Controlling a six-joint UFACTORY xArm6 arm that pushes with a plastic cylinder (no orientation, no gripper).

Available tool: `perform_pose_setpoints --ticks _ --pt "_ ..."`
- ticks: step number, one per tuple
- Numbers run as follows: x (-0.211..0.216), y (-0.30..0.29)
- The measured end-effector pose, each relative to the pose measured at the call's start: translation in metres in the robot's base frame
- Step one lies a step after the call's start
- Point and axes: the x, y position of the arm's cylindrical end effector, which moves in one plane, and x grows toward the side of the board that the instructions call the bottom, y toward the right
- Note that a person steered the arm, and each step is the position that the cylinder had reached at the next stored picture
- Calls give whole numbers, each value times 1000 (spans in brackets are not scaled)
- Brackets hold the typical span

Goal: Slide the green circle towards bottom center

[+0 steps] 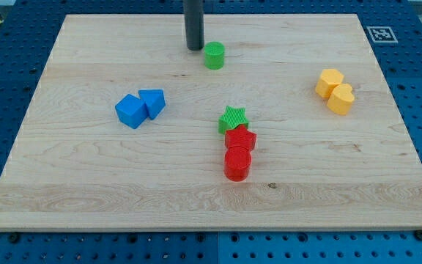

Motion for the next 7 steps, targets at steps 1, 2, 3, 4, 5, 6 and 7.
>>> perform_pose_setpoints --ticks 1,2,3,4,5,6,7 --pt "4 13" --pt "-14 19" --pt "2 44" --pt "32 52" --pt "58 52" --pt "85 52" --pt "108 52"
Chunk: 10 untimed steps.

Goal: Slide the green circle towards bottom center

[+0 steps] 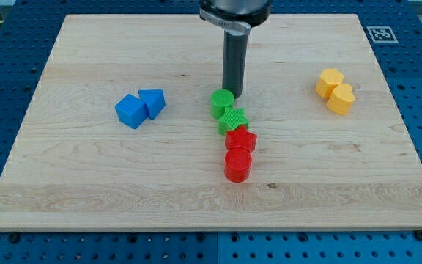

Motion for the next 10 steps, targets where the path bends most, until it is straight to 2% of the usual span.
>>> perform_pose_setpoints --ticks 3,8,9,10 --pt "32 -26" --pt "11 -84" --pt "28 -89" --pt "62 -89"
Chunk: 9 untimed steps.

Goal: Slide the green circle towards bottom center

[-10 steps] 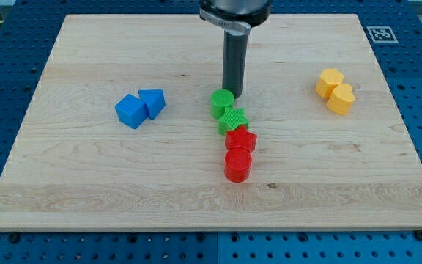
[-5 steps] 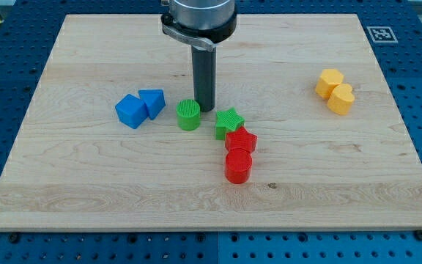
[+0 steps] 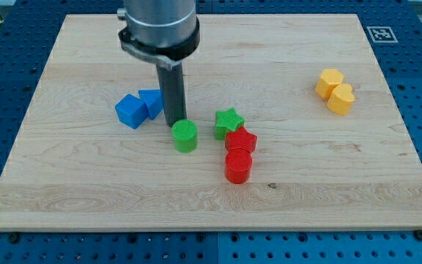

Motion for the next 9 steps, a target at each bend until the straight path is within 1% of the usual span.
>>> perform_pose_setpoints --ticks 1,2,3,4,7,8,9 --pt "15 -6" --pt "16 -26" --pt "30 -35" --pt "34 -27" --pt "48 40" --pt "48 38" --pt "41 9"
